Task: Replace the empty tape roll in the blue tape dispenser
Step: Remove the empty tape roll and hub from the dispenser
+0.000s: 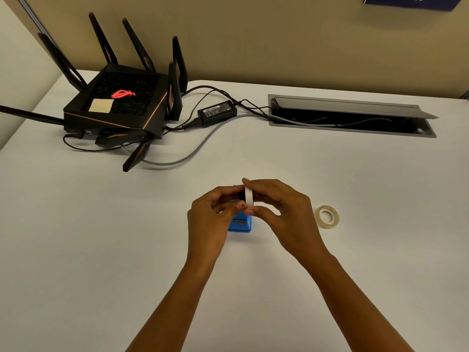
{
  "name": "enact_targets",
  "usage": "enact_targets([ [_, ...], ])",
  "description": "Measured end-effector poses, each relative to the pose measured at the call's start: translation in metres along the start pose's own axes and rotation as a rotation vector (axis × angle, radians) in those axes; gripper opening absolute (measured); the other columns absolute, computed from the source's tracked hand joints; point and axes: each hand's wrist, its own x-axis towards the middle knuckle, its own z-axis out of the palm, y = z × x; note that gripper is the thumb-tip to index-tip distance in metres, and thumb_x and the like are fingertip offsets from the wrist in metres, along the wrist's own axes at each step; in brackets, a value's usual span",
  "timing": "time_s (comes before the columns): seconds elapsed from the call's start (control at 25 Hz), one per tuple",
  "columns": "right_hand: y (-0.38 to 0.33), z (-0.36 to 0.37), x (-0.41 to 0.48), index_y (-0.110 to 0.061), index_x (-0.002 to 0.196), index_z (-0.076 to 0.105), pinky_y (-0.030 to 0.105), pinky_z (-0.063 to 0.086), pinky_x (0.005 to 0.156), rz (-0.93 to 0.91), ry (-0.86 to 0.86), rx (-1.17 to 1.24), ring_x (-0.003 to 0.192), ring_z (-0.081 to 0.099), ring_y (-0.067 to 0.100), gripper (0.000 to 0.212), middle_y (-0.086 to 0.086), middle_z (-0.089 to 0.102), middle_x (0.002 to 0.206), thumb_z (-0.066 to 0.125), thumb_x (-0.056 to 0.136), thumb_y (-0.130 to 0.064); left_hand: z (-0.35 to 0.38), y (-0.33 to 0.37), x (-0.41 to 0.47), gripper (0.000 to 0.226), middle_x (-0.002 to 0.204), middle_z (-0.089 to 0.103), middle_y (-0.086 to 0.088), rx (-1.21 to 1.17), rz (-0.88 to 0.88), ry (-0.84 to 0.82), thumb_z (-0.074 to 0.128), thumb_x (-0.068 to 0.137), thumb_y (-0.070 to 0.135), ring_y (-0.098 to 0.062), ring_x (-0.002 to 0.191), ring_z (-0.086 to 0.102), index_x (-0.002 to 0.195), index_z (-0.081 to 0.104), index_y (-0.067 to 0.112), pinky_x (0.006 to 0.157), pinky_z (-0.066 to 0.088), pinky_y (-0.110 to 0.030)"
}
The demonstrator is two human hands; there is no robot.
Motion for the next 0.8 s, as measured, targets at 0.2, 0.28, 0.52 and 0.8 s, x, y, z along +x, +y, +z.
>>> enact_targets([
  [0.2, 0.0, 0.002, -0.004, -0.01, 0.121, 0.061, 0.046, 0.053, 0.089, -0.005, 0.013, 0.046, 0.1, 0.063, 0.024, 0.043, 0.009, 0.066, 0.114, 0.071, 0.08, -0.003, 0.003, 0.005, -0.006, 0.025, 0.083, 0.067, 0.021, 0.037, 0.016, 0.064, 0.067, 0.077, 0.016, 0.006, 0.081, 0.064, 0.087, 0.064, 0.039, 0.071, 0.046, -0.002],
  [0.28, -0.002, 0.004, -0.005, -0.008, 0.121, 0.061, 0.047, 0.053, 0.087, -0.022, 0.018, 0.061, 0.1, 0.063, 0.026, 0.043, 0.011, 0.065, 0.114, 0.07, 0.08, -0.002, 0.006, 0.01, -0.009, 0.025, 0.08, 0.065, 0.023, 0.071, 0.034, 0.113, 0.067, 0.078, 0.014, 0.011, 0.079, 0.062, 0.086, 0.064, 0.037, 0.069, 0.044, 0.001],
  [0.52, -0.003, 0.004, -0.007, -0.01, 0.122, 0.061, 0.045, 0.054, 0.087, -0.046, 0.05, 0.053, 0.1, 0.063, 0.024, 0.043, 0.009, 0.065, 0.115, 0.071, 0.081, -0.006, 0.01, 0.017, -0.01, 0.027, 0.079, 0.066, 0.021, 0.101, 0.055, 0.143, 0.067, 0.078, 0.012, 0.006, 0.077, 0.064, 0.083, 0.063, 0.038, 0.068, 0.044, 0.001],
  [0.8, 0.02, -0.042, -0.009, -0.016, 0.12, 0.062, 0.024, 0.054, 0.086, 0.027, 0.246, 0.104, 0.093, 0.066, 0.017, 0.046, 0.004, 0.066, 0.111, 0.074, 0.076, -0.007, -0.034, 0.011, 0.005, 0.028, 0.088, 0.073, 0.001, 0.018, 0.038, 0.255, 0.062, 0.078, -0.002, -0.012, 0.079, 0.071, 0.093, 0.069, 0.02, 0.077, 0.057, -0.031],
])
